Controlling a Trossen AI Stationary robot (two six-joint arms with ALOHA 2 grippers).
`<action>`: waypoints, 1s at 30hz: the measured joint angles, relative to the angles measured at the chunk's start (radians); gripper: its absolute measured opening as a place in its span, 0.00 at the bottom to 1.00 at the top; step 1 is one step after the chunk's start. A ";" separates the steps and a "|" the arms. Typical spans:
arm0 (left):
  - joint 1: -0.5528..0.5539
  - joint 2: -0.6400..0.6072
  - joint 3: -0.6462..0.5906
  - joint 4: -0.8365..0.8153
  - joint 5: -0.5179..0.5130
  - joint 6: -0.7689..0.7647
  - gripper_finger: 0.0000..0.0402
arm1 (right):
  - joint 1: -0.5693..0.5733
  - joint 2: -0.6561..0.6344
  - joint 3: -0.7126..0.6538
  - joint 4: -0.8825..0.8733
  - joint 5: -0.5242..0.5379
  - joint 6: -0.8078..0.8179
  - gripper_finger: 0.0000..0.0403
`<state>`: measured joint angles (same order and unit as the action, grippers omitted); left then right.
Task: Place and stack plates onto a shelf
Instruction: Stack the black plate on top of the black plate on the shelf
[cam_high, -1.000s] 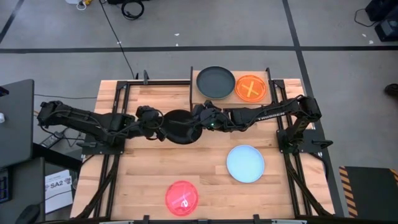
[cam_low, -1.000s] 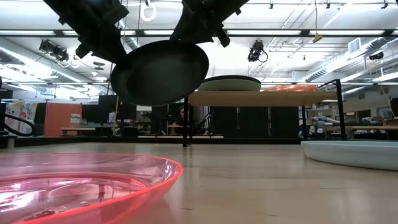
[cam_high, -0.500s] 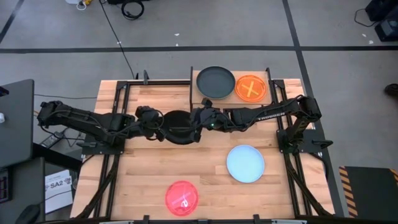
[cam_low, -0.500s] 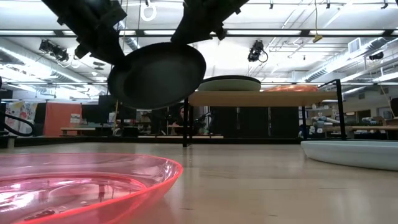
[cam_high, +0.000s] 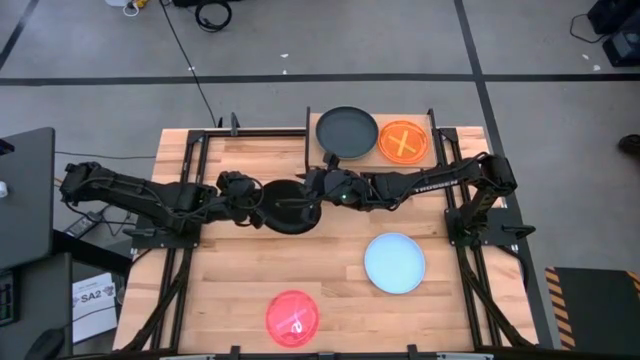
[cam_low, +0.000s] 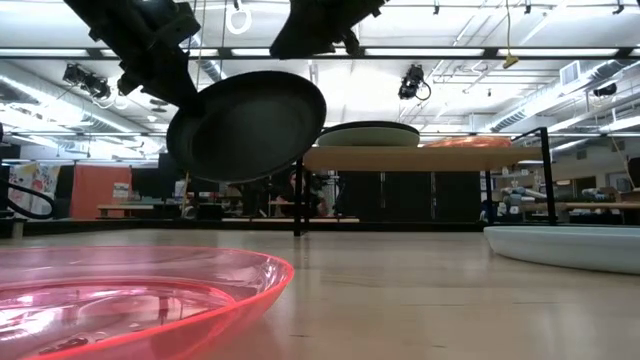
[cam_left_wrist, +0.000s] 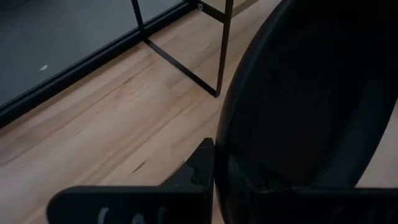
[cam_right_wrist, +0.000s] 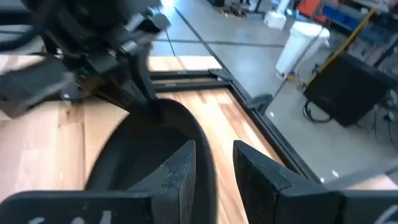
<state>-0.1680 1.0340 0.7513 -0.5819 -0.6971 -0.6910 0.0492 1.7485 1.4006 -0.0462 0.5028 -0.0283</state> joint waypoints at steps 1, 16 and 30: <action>0.000 0.000 0.000 0.000 0.000 0.000 0.06 | -0.004 0.000 0.000 -0.014 0.000 0.016 0.28; 0.000 0.000 -0.001 0.000 -0.002 -0.003 0.06 | -0.021 0.000 0.000 -0.137 -0.002 0.156 0.28; 0.001 0.000 -0.001 0.004 0.012 -0.006 0.06 | -0.021 0.000 0.000 0.012 -0.031 0.062 0.28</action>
<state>-0.1673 1.0340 0.7506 -0.5781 -0.6853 -0.6967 0.0284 1.7485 1.4002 -0.0342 0.4716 0.0336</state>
